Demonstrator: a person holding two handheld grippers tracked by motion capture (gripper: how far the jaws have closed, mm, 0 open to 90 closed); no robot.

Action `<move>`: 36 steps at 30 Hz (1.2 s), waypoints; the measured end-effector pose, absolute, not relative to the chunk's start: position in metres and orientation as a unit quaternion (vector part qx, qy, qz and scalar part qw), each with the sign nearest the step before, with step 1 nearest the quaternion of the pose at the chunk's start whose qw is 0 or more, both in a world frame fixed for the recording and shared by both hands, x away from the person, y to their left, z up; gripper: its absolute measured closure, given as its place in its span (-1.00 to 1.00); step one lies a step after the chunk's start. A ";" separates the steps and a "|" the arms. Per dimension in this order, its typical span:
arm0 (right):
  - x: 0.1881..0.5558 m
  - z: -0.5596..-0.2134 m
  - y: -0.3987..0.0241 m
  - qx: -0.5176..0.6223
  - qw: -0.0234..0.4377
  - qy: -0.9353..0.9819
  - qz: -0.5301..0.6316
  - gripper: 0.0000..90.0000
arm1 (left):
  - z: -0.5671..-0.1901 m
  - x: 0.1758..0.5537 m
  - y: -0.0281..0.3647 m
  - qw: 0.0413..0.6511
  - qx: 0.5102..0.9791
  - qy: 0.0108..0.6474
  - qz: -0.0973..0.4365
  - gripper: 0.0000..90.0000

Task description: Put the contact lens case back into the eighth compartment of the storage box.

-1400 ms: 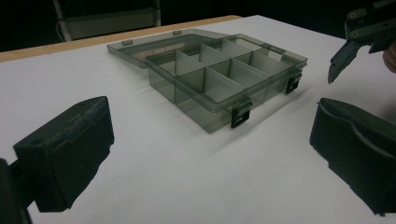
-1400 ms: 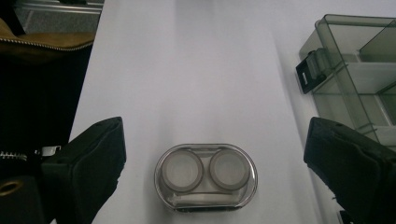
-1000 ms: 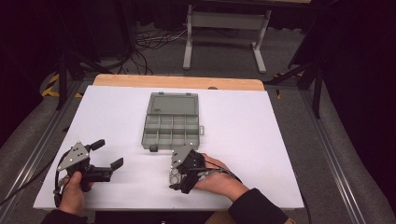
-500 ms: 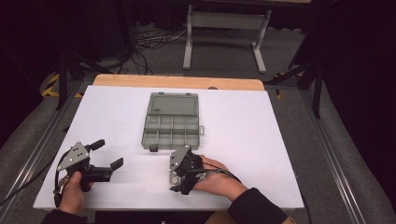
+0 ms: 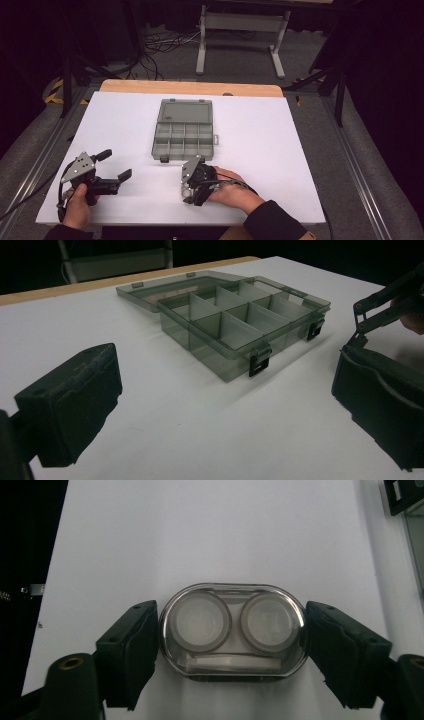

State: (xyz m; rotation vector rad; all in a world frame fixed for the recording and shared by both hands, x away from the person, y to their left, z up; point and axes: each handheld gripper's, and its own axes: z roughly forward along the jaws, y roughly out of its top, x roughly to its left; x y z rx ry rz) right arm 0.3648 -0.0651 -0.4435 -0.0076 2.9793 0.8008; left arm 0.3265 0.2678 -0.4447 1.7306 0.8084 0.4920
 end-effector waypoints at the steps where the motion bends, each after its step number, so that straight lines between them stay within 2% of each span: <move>1: 0.365 -0.443 -0.065 -0.004 0.027 0.966 0.258 -0.42 | -0.445 0.326 0.267 0.553 0.731 0.342 0.208 -0.99; 19: 0.363 -0.440 -0.066 -0.014 0.042 0.964 0.261 -0.41 | -0.445 0.326 0.267 0.554 0.730 0.341 0.209 -0.99; 36: 0.363 -0.418 -0.073 -0.021 0.071 0.955 0.287 -0.41 | -0.444 0.326 0.267 0.554 0.730 0.342 0.208 -0.99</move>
